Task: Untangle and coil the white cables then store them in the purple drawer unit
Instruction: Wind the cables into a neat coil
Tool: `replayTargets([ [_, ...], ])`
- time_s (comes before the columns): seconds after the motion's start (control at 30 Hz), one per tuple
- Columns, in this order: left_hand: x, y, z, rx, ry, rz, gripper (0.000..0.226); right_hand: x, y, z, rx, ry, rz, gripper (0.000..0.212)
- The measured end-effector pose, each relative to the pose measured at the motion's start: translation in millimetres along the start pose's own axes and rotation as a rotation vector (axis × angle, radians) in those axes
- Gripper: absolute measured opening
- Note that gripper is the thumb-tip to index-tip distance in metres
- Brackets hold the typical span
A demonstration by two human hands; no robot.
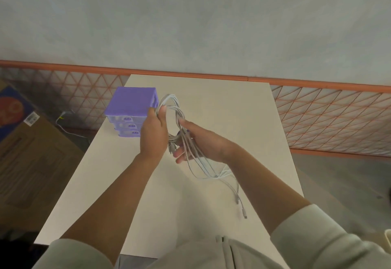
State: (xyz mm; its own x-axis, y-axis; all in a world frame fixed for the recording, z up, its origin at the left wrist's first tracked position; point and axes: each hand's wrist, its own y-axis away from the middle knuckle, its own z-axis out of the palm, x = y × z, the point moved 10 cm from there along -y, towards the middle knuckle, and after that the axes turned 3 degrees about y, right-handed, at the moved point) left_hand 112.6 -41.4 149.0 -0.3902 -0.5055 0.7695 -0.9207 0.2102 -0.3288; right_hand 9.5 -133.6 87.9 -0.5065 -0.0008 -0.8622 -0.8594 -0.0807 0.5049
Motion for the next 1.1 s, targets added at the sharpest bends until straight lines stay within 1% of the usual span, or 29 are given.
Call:
replayTargets([
  [0.07,1.3,0.0,1.9,0.005,-0.023,0.005,0.044,-2.0,-4.9,-3.6,0.138,-0.012,0.017,0.054],
  [0.13,-1.7,-2.1,1.6,0.015,-0.067,-0.008,0.044,-7.0,-3.6,-7.6,0.274,0.121,0.007,0.047],
  [0.2,-4.7,-4.2,-0.6,0.038,-0.126,-0.018,0.044,-17.5,0.1,-6.5,0.365,0.235,-0.063,0.042],
  [0.27,-7.0,-5.1,-2.1,0.047,-0.156,-0.023,0.042,-20.8,2.1,-4.4,0.396,0.275,-0.096,0.038],
  [0.43,-14.8,-7.1,4.4,-0.015,-0.102,-0.076,0.041,-11.5,5.5,-5.7,0.329,0.283,-0.036,0.031],
  [0.5,-21.2,-7.7,13.6,-0.104,0.024,-0.153,0.041,-12.4,6.6,-14.5,0.35,0.257,-0.054,0.028],
  [0.57,-29.4,-3.8,24.0,-0.21,0.27,-0.277,0.044,-14.4,7.3,-23.1,0.395,0.251,-0.063,0.025],
  [0.63,-32.6,1.8,31.1,-0.272,0.47,-0.364,0.045,-14.4,7.9,-27.1,0.422,0.226,-0.061,0.024],
  [0.7,-31.4,3.0,33.6,-0.282,0.567,-0.39,0.043,-15.2,10.4,-26.3,0.429,0.161,-0.07,0.033],
  [0.73,-31.3,2.6,36.2,-0.286,0.652,-0.434,0.04,-16.3,11.7,-25.9,0.435,0.145,-0.078,0.039],
  [0.77,-31.7,2.1,40.6,-0.296,0.771,-0.509,0.037,-18.3,13.5,-25.7,0.445,0.154,-0.087,0.044],
  [0.83,-25.9,3.1,48.8,-0.359,0.993,-0.667,0.03,-21.9,15.0,-28.7,0.479,0.22,-0.103,0.045],
  [0.9,-19.7,5.2,52.1,-0.457,1.041,-0.781,0.033,-24.5,14.9,-32.0,0.507,0.308,-0.1,0.046],
  [0.97,-21.7,7.6,52.2,-0.508,0.988,-0.861,0.046,-24.8,13.9,-31.2,0.51,0.389,-0.096,0.046],
  [1.0,-23.7,7.0,51.1,-0.489,0.958,-0.876,0.048,-24.4,13.2,-30.1,0.513,0.412,-0.093,0.044],
  [1.03,-26.4,5.3,49.1,-0.436,0.932,-0.873,0.046,-23.9,13.1,-29.0,0.515,0.422,-0.087,0.042],
  [1.1,-31.8,4.8,43.2,-0.274,0.878,-0.863,0.041,-22.5,10.9,-29.5,0.534,0.429,-0.063,0.041],
])
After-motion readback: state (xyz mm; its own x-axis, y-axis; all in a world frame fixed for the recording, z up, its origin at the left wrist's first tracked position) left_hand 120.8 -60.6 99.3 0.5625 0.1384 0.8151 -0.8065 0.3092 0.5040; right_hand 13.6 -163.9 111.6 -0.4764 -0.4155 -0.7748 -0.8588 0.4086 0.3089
